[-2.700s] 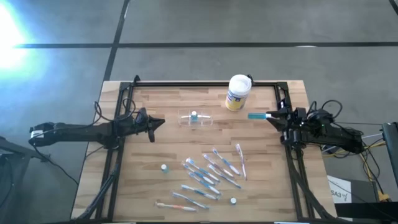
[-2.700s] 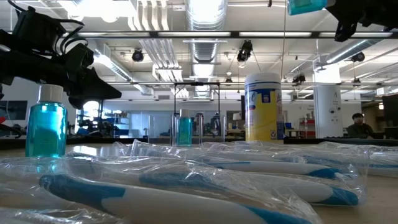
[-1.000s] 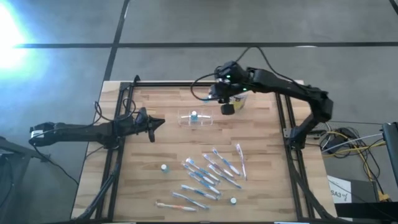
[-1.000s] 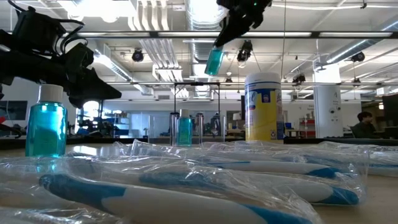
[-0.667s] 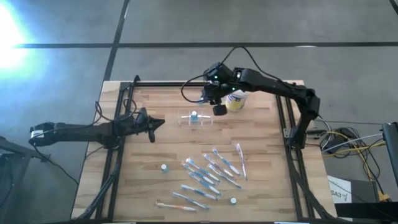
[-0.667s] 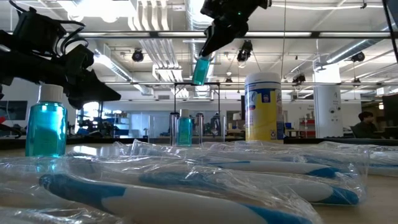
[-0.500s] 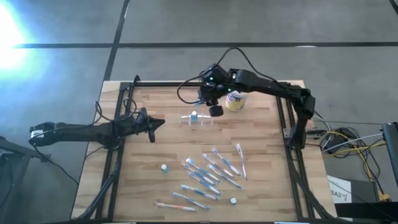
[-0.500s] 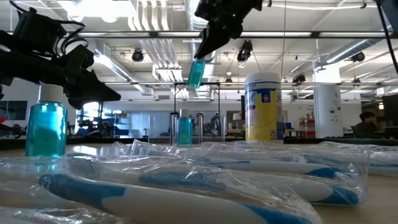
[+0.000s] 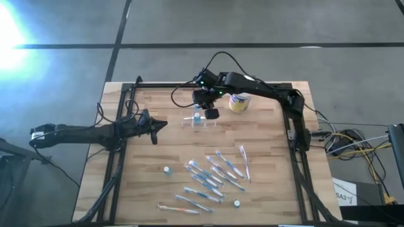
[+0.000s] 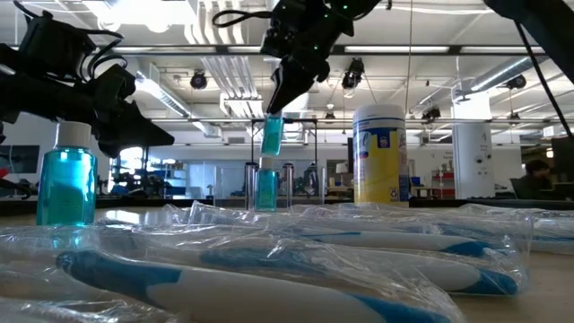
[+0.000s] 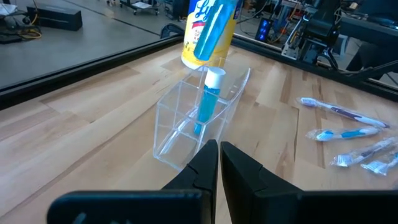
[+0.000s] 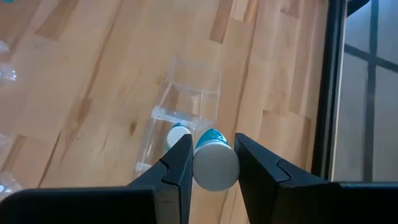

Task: Pick & Place toothbrushing station
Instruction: Put the blue mouthwash into the middle section of the transparent organizer

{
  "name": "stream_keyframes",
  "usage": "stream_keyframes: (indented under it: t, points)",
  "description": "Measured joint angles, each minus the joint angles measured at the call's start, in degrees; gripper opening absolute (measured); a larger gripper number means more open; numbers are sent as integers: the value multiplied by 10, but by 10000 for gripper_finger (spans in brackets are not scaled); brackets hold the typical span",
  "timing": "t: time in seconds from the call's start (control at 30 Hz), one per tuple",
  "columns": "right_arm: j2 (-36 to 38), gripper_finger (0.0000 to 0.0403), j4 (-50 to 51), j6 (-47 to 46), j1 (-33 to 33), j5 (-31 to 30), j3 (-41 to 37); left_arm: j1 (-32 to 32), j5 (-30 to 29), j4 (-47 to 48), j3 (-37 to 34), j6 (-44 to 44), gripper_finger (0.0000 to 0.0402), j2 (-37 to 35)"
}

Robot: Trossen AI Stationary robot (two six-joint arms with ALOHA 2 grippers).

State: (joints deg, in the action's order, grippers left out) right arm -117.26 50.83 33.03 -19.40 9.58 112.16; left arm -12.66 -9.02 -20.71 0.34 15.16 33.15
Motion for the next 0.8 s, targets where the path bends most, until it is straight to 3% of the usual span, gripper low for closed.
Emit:
stream_keyframes:
  t: [0.8]
  points:
    - [-37, 89, 3, -21, 0, 0, 13, 0, 1, 2, 0, -1, 23, 0]
